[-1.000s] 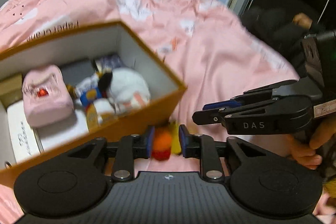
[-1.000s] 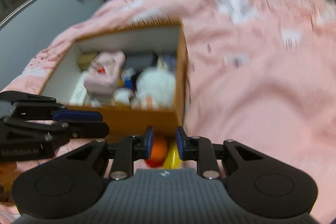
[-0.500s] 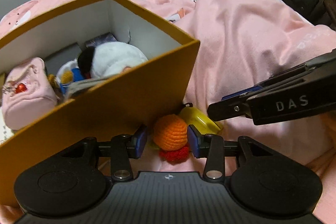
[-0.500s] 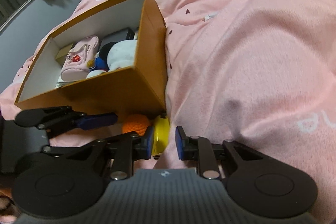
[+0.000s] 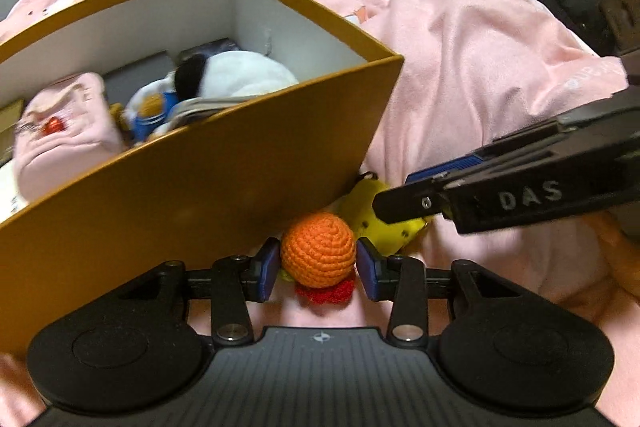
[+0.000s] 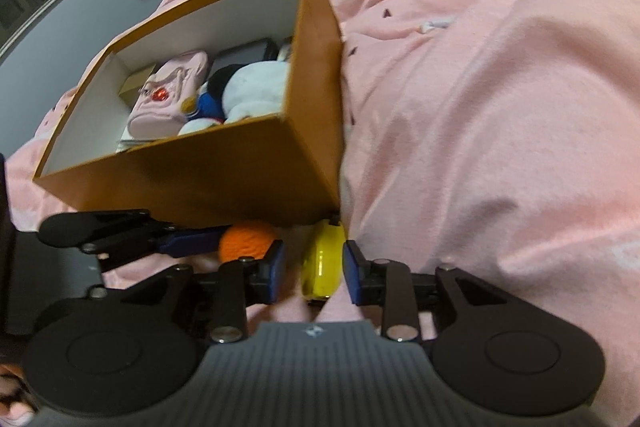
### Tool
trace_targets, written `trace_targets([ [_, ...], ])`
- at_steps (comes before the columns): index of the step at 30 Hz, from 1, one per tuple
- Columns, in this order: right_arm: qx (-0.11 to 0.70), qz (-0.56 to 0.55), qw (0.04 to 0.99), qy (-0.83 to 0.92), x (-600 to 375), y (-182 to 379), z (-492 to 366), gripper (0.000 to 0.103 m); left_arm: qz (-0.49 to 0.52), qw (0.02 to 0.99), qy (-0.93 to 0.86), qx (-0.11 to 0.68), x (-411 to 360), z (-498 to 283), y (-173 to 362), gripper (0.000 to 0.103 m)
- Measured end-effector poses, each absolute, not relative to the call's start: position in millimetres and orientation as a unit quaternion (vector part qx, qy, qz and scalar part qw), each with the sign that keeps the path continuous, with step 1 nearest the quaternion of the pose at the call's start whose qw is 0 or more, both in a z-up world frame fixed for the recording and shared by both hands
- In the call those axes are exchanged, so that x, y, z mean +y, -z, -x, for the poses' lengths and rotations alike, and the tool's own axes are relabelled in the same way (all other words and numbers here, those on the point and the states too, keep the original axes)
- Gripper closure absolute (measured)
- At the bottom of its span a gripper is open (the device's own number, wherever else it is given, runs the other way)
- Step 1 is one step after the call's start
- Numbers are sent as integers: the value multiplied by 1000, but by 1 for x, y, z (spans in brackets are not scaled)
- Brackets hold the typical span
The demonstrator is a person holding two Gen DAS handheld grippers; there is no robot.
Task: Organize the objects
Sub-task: 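Grasp the orange crocheted ball with the left tool while the right grasps the yellow toy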
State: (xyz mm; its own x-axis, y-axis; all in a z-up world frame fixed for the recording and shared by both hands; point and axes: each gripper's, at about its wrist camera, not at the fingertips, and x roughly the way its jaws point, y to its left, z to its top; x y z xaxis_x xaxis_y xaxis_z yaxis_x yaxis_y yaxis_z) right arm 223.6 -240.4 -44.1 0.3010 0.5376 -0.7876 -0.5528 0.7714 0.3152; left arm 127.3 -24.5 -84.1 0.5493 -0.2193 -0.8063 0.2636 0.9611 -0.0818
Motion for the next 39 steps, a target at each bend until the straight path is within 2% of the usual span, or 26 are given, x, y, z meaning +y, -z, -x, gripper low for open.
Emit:
trace_targets([
  [9,514,41,797,-315,-229,66,-236,70,17,862,98,497,4,-118,85,56],
  [11,518,34,794,-316,-231,68,-237,75,29,859,96,501,10,-113,84,56],
  [17,512,38,796,-321,-233,58,-228,79,66,853,90,511,24,-111,82,56],
  [23,501,27,795,-340,-242,25,-202,80,95,863,102,486,40,-93,55,57],
  [33,423,-16,783,-455,-224,-70,-169,80,146,908,101,378,82,-63,-37,57],
  [36,417,-20,775,-475,-199,-89,-184,80,129,917,68,371,97,-76,-55,57],
  [39,428,2,770,-473,-168,-92,-208,80,103,911,53,395,108,-100,-58,57],
])
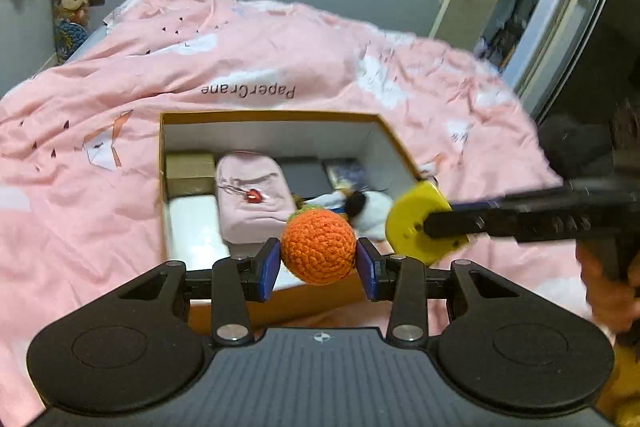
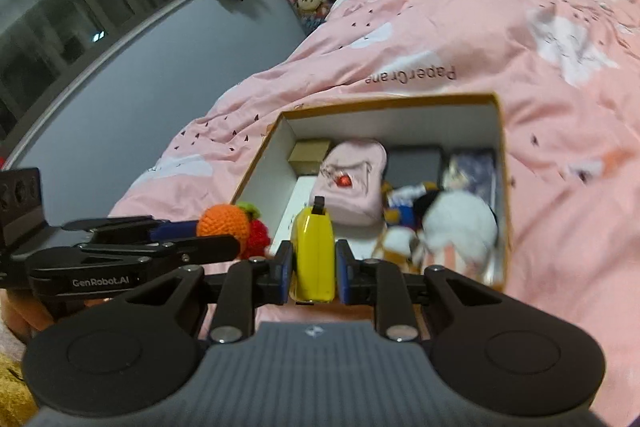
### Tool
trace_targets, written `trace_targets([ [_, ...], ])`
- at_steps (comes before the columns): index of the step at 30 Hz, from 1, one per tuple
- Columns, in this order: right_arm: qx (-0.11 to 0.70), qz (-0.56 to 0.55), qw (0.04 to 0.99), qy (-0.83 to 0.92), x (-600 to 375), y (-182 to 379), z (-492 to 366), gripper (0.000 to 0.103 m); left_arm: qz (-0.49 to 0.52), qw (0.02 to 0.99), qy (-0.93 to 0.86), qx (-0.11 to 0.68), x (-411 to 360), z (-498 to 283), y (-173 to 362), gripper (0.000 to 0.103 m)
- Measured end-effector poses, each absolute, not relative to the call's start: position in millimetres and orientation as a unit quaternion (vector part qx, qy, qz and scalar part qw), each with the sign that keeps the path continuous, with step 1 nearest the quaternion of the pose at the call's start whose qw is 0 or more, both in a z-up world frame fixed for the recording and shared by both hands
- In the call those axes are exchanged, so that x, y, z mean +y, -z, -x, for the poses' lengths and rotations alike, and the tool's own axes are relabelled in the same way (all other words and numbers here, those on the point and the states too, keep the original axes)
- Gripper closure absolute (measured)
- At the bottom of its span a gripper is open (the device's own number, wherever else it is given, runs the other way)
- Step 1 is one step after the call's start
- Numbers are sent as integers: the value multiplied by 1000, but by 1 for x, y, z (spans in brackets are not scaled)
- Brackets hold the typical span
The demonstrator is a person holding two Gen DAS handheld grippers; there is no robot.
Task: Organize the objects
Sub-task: 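Grasp the orange crocheted ball with the left tool while the right grasps the yellow toy, then lower the orange ball with the left tool while the right drops the yellow toy inside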
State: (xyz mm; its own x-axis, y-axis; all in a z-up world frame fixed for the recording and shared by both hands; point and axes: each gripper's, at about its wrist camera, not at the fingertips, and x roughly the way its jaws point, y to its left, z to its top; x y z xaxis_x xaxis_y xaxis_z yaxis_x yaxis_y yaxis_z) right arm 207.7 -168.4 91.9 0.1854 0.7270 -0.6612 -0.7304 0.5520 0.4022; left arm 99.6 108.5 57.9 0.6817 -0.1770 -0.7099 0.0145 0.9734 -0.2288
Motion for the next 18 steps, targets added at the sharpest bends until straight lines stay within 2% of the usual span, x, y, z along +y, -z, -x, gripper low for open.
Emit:
trace_targets([
  [6,498,76,732,-459,-98,-56,-252,80,65,885,62,457,118,-149,-32,57],
  [18,580,166,652,-460,-28,12,-274,81,53,857,70,507,134,-166,3,57],
])
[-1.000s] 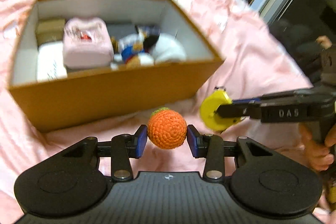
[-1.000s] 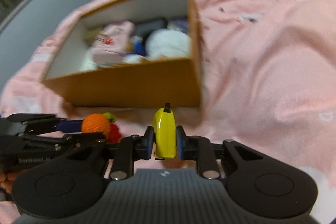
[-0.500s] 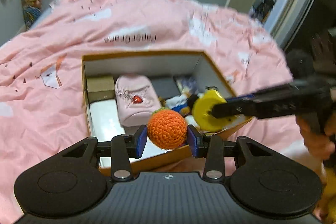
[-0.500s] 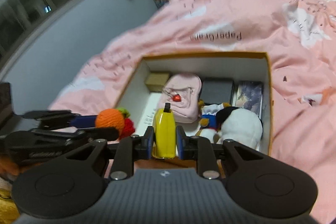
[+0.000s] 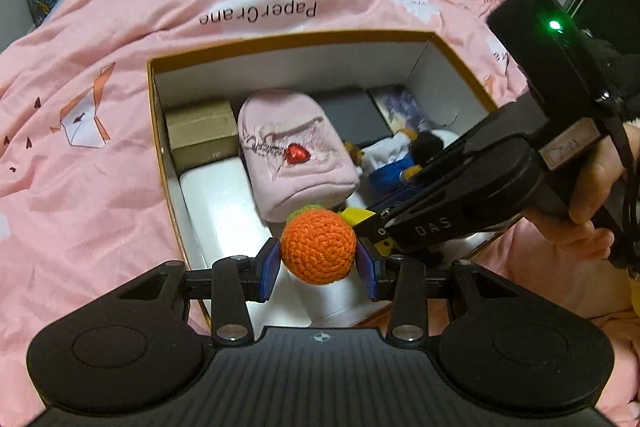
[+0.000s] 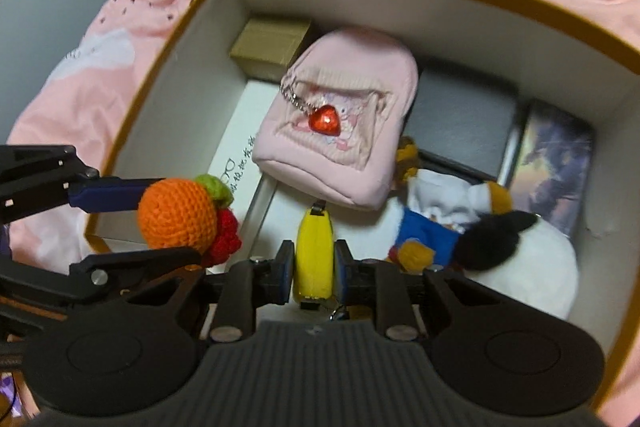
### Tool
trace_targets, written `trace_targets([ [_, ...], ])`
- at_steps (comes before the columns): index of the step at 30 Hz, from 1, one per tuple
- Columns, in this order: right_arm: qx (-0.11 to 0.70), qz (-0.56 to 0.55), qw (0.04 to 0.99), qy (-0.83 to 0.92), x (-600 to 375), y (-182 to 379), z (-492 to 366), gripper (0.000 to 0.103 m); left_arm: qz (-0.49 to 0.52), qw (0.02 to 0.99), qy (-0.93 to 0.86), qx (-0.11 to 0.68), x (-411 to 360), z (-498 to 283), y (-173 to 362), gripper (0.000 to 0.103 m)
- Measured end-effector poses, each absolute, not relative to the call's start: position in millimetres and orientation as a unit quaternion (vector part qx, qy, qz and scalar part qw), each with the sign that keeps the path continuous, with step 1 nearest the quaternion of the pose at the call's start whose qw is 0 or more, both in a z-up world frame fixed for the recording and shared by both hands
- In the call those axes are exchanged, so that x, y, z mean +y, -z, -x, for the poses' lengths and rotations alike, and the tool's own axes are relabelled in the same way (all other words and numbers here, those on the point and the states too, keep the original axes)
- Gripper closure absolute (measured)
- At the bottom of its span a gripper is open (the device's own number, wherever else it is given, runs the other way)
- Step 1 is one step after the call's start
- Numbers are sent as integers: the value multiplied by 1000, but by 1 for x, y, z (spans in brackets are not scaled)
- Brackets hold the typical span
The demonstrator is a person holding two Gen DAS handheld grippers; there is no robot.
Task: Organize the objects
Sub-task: 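Lower the orange ball with the left tool while the right drops the yellow toy inside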
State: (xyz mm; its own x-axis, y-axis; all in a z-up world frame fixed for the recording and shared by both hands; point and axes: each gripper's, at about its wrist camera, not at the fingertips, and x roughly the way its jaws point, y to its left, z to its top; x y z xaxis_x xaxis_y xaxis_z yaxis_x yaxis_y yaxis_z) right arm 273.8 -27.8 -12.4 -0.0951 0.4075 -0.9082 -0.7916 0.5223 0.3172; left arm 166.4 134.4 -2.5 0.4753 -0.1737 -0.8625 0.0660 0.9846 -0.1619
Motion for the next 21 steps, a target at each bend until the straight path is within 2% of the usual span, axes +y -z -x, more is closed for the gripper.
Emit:
trace_targets([
  [7,578,188,643,-466,-17,24,-278,81,42,852,78,516,133,-176,7,57],
  [10,557,208,659,-461,-18,17,-277,78,38,847,78,524,132,-179,12,57],
  [18,517,240,674,-470,-24,-7,-276,78,22,840,84,536,129,-184,13,57],
  [21,514,252,667,-476,-27,-8,-273,83,21,834,94,543,127,-188,15,57],
])
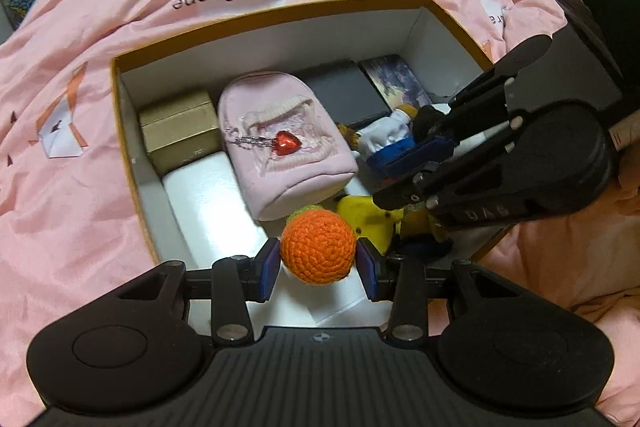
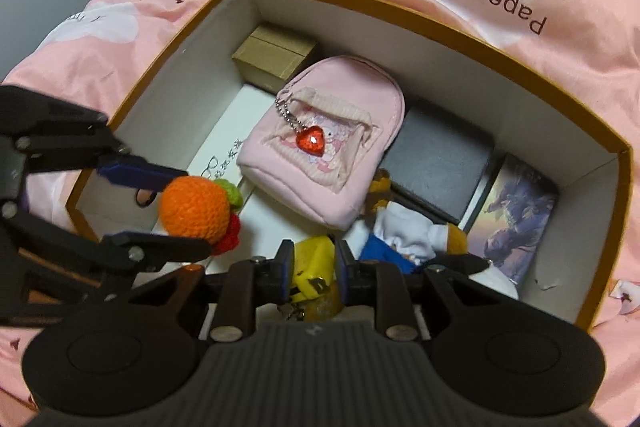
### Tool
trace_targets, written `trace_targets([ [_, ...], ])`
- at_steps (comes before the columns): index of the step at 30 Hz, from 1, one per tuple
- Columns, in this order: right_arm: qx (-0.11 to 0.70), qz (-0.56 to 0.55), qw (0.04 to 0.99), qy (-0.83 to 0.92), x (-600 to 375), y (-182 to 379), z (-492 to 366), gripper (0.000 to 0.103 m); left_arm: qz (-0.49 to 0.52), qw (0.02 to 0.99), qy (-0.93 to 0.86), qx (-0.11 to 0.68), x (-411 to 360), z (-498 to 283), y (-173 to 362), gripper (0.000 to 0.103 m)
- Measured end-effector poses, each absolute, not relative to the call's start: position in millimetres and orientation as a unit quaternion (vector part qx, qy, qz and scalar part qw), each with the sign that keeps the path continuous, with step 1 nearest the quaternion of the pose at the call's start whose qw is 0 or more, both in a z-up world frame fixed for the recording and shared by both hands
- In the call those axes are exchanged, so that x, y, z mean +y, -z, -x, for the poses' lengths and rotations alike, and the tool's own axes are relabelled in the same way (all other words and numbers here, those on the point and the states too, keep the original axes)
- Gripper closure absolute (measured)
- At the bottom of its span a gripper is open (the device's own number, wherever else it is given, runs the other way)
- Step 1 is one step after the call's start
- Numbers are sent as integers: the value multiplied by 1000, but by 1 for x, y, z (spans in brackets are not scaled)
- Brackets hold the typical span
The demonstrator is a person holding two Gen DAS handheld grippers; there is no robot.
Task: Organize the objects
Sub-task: 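Lower the orange ball with the left tool while the right drops the yellow toy inside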
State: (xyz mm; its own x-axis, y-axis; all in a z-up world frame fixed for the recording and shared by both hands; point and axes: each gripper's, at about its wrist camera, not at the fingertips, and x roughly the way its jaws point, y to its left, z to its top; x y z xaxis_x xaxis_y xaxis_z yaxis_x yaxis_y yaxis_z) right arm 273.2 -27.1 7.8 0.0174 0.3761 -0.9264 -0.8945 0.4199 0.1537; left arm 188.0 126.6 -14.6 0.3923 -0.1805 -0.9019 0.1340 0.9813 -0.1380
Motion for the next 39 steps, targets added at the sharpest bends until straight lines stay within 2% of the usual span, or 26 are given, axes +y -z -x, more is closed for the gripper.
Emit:
trace_targets([
  [4,517,275,654,-479,-28,1,-270,93,15,832,90,548,124,-192,16,57],
  [9,519,274,651,-481,-26,8,-273,98,10,826,96,555,123,-194,17,57],
  [20,495,221,688,-482,-51,-16,-277,93,3,808,81,583,117,-204,28,56],
  [22,495,218,690,-481,-55,-18,-273,93,-6,813,70,578,116,-204,29,56],
  [26,495,206,695,-479,-56,-17,-273,93,-16,823,65,564,115,-201,27,49],
  [33,487,187,711,-471,-68,-24,-266,92,-25,853,37,520,111,-186,8,48],
  [35,481,178,721,-466,-75,-30,-263,87,-10,870,27,491,113,-177,-4,49],
  [37,468,157,737,-461,-86,-41,-258,70,8,889,15,458,115,-169,-16,48],
  [39,450,131,759,-452,-99,-53,-253,63,19,905,-4,425,114,-159,-30,48],
])
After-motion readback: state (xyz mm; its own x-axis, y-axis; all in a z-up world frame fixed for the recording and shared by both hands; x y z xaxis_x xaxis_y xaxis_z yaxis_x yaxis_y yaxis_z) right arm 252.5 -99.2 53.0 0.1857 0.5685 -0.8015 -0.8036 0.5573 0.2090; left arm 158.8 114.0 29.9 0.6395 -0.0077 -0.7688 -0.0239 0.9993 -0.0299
